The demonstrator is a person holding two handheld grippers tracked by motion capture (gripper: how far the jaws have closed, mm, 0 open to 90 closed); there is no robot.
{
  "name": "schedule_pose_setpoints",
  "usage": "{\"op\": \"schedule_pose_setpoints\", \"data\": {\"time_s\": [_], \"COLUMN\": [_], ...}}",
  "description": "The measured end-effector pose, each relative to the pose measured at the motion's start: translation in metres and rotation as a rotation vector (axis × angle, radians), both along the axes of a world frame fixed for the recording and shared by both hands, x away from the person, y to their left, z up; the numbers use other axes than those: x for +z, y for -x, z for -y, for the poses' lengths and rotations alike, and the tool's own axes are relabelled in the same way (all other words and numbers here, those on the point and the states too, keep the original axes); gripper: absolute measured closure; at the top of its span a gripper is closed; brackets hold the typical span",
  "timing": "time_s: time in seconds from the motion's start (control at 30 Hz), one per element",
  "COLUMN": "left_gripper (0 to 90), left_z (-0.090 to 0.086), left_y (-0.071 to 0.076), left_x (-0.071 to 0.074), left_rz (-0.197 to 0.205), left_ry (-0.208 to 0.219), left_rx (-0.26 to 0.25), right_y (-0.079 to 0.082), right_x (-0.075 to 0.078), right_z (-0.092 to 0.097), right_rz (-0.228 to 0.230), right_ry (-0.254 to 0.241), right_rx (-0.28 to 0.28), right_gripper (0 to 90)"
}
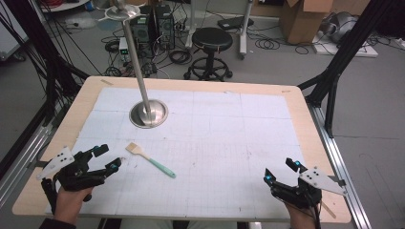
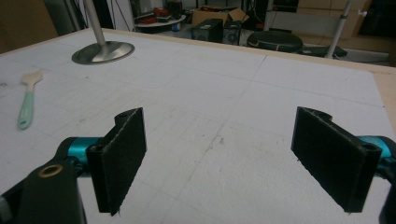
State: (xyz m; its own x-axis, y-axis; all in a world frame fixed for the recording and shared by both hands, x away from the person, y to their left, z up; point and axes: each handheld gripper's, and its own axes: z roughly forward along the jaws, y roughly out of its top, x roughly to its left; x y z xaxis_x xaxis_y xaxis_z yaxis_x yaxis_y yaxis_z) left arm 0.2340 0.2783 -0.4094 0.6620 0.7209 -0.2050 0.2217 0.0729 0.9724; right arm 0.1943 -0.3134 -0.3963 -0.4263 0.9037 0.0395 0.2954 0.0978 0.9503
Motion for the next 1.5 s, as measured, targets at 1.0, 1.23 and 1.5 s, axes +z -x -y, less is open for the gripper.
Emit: {"op": "schedule_pose_setpoints", "data": {"time_s": [1.0, 1.23, 1.5], "left_gripper": [89.7, 89.6, 89.6], "left_z": [0.079, 0.116, 0.137], "left_y": [-0.008, -0.019, -0.034], "left_x": [-0.024, -0.035, -0.039], "left_rz": [-0.146, -0.173, -0.22], "left_ry": [-0.39, -0.471, -0.528], "left_rx": [-0.314, -0.356, -0.35], "right_y": [-0.002, -0.002, -0.002], "right_x": [0.0, 0.0, 0.0], "right_z": [-0.005, -0.004, -0.003], "right_rz": [-0.005, -0.002, -0.001], "right_ry": [0.019, 0.014, 0.008], "right_rx": [0.012, 0.013, 0.012], "right_gripper": [16.6, 16.6, 16.6]}}
